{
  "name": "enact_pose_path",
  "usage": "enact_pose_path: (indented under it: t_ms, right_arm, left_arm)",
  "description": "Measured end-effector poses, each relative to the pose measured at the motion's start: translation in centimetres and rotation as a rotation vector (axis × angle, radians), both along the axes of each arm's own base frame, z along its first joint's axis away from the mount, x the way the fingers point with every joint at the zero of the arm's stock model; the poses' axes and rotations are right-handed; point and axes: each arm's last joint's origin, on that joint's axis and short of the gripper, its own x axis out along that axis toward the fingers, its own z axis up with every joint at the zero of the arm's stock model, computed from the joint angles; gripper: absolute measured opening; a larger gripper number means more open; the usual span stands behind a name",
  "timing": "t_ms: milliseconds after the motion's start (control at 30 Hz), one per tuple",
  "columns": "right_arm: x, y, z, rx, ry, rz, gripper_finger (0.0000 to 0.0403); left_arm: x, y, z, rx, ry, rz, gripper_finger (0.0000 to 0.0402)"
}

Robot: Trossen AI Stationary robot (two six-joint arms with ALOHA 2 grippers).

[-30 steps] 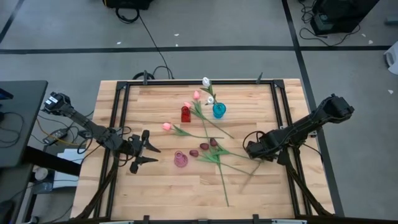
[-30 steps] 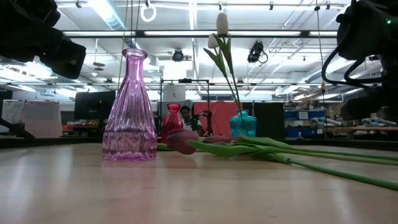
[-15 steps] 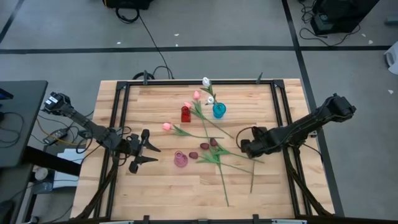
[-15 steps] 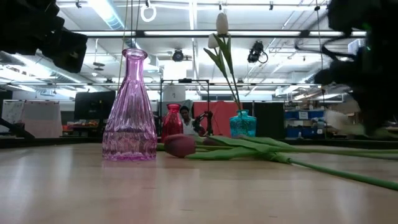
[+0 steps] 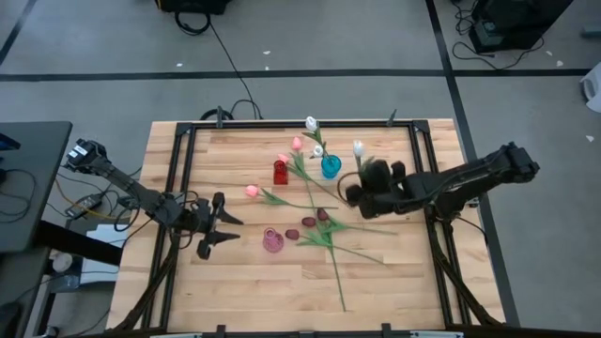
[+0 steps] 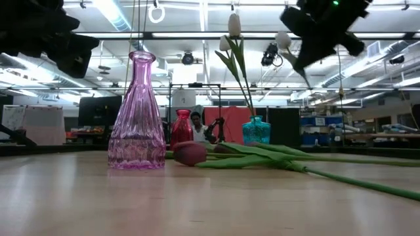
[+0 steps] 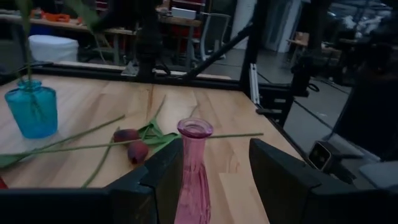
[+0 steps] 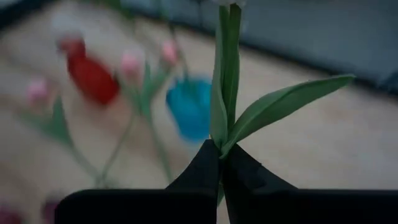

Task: Sort flowers into vase by color
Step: Put the white flower into the blue vase

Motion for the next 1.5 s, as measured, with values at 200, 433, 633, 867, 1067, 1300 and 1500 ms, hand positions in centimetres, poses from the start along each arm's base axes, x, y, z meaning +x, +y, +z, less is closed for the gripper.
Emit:
enact_pose_path:
  t_ms: [200,433,633,867,1067,1300,1500]
  right_arm:
    - [1.1,-2.1,2.3,-0.169,-0.045,-0.032,0.0013]
    - [1.0,-5.3,5.3,-0.234,-0.086,0.063,0.0012]
    - [1.5,-6.8,7.2,-0.412,-0.224,0.226,0.0012]
    - [1.3,-9.4,6.0,-0.448,-0.215,0.262,0.0012]
    - [1.1,-10.4,5.1,-0.45,-0.25,0.273,0.0012]
    - [0.9,-10.6,3.9,-0.399,-0.287,0.278,0.0012]
    - [0.8,-10.4,1.8,-0.348,-0.27,0.341,0.0027]
  left_arm:
    - [0.0,0.0,0.1,-0.068,-0.002,0.013,0.0188]
    - [0.0,0.0,0.1,-0.133,0.008,0.018,0.0188]
    - [0.3,0.0,-0.2,-0.166,0.029,0.061,0.0188]
    - [1.1,-0.3,-0.5,-0.193,0.021,0.127,0.0188]
    - [1.8,-0.7,-1.0,-0.191,0.021,0.13,0.0188]
    - [1.9,-0.8,-1.0,-0.169,0.013,0.127,0.0188]
    - [1.9,-0.8,-1.0,-0.136,0.001,0.125,0.0188]
